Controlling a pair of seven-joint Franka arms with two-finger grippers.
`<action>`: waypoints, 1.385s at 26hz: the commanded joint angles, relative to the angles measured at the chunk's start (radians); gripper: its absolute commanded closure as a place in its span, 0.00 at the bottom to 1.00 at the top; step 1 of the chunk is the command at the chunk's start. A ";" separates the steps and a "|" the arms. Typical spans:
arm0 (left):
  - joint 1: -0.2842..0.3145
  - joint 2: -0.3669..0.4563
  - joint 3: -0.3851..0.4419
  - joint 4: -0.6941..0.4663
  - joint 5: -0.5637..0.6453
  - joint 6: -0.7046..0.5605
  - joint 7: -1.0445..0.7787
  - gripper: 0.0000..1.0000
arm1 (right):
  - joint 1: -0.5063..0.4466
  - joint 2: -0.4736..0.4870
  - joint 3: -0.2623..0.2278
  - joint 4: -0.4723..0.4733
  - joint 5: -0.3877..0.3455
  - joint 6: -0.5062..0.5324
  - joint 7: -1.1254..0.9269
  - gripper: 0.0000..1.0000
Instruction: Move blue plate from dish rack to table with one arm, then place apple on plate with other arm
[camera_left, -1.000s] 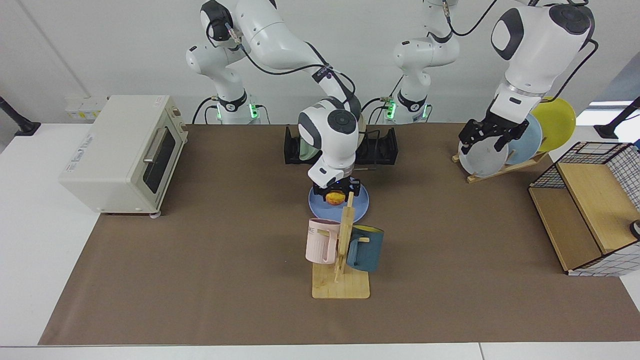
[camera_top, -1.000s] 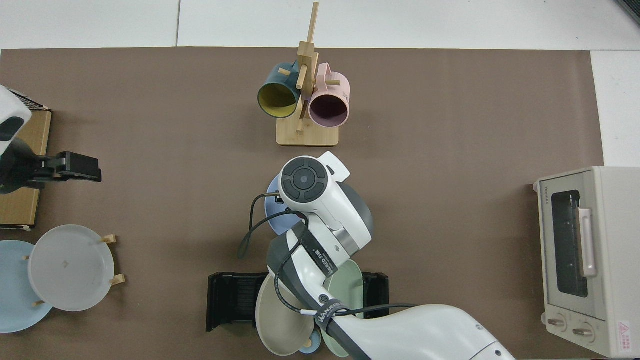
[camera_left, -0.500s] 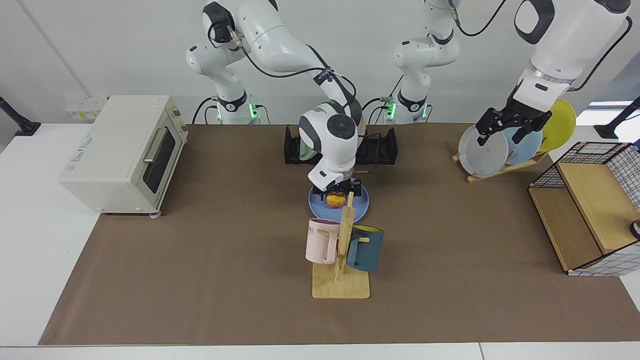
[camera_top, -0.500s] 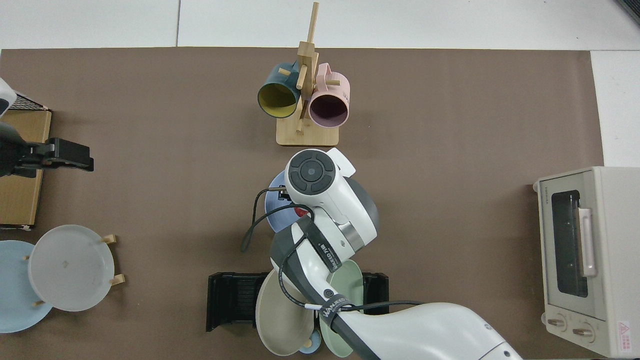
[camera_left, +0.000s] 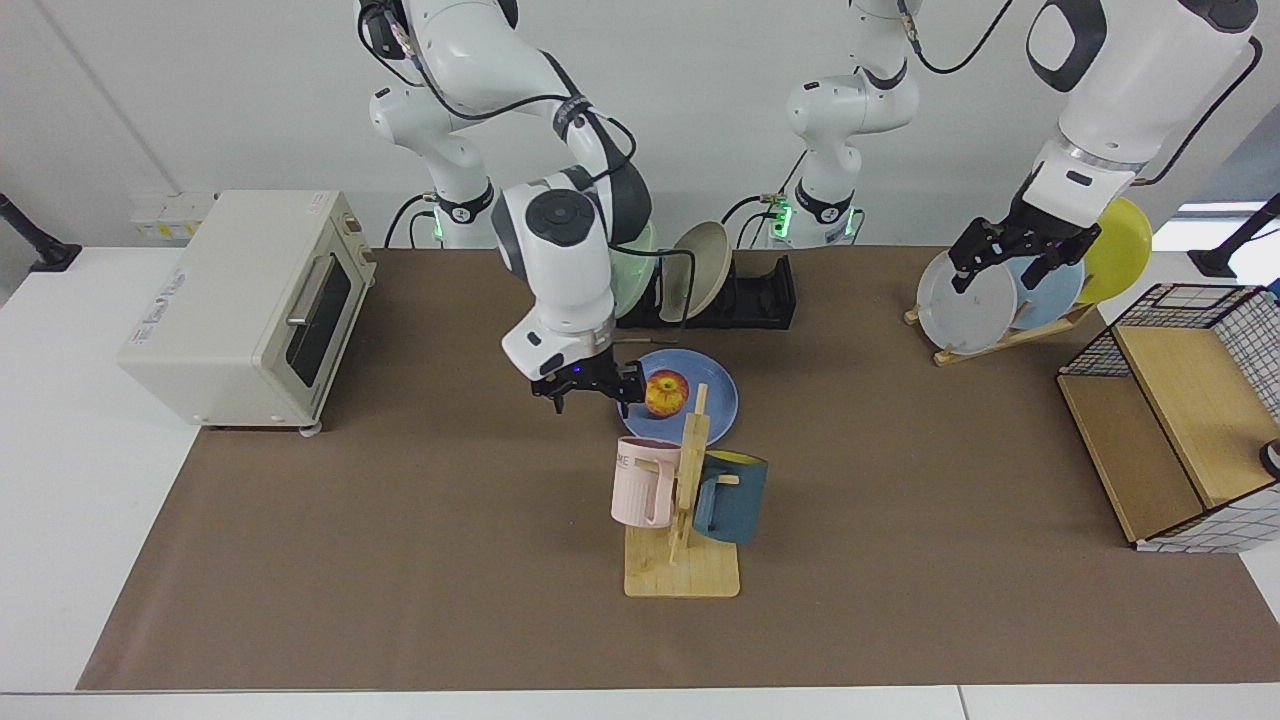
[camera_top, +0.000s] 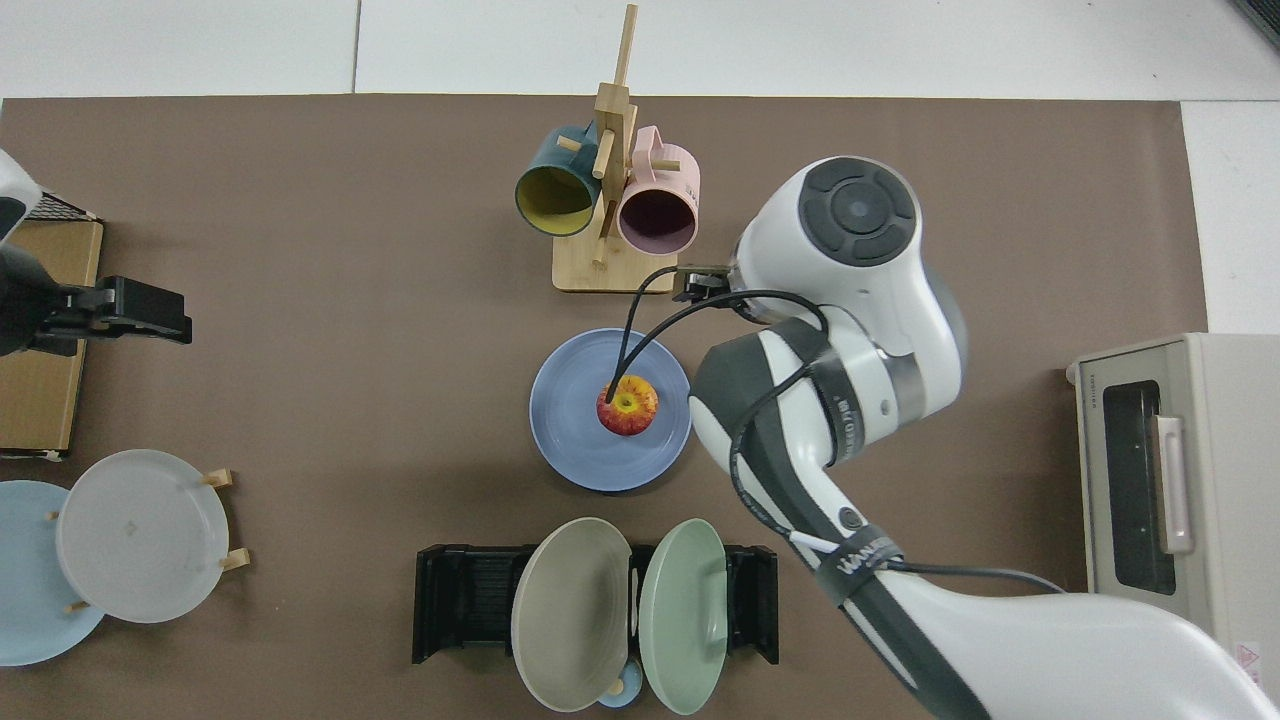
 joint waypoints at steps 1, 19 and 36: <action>-0.009 0.003 0.004 0.009 0.007 -0.018 0.001 0.00 | -0.096 -0.080 0.017 -0.021 -0.002 -0.082 -0.132 0.00; -0.009 0.003 0.004 0.008 0.007 -0.013 0.001 0.00 | -0.356 -0.242 0.013 -0.030 -0.019 -0.228 -0.458 0.00; -0.009 0.006 0.002 -0.001 0.005 -0.001 0.001 0.00 | -0.340 -0.337 0.017 -0.176 -0.071 -0.128 -0.364 0.00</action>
